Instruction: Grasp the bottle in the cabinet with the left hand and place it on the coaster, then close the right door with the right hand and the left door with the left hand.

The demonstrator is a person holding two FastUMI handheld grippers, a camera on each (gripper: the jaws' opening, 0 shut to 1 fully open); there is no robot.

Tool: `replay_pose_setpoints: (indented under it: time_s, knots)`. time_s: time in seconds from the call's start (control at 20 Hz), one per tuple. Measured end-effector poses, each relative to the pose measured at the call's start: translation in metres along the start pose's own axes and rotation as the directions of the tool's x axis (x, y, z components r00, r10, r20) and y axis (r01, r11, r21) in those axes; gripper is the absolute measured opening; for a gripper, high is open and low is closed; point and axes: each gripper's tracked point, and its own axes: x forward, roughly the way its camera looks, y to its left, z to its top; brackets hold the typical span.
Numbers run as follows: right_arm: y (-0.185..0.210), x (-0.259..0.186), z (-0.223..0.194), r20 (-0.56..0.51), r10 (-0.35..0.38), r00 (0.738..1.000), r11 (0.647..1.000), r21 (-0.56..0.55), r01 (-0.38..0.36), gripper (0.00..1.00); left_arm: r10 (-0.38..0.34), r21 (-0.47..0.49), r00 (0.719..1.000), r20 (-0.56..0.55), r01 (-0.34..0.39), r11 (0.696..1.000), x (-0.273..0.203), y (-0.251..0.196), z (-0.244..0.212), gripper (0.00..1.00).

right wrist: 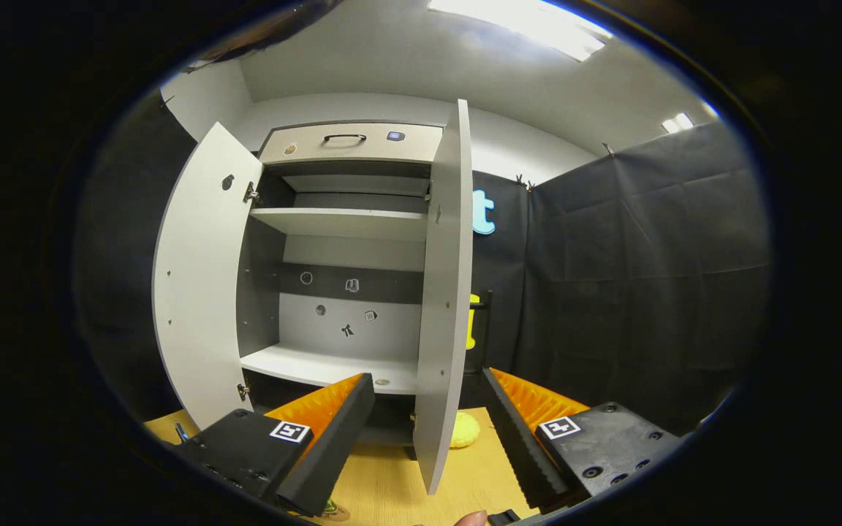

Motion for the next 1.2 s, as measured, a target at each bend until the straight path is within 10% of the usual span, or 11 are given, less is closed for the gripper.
replay_pose_setpoints:
  time_s: [1.2]
  knots:
    - [0.026, -0.008, -0.01, -0.049, 0.018, 0.999, 0.999, -0.034, -0.02, 0.98, -0.07, 0.033, 0.993, -0.091, 0.073, 0.997, -0.009, -0.009, -0.033, 0.94]
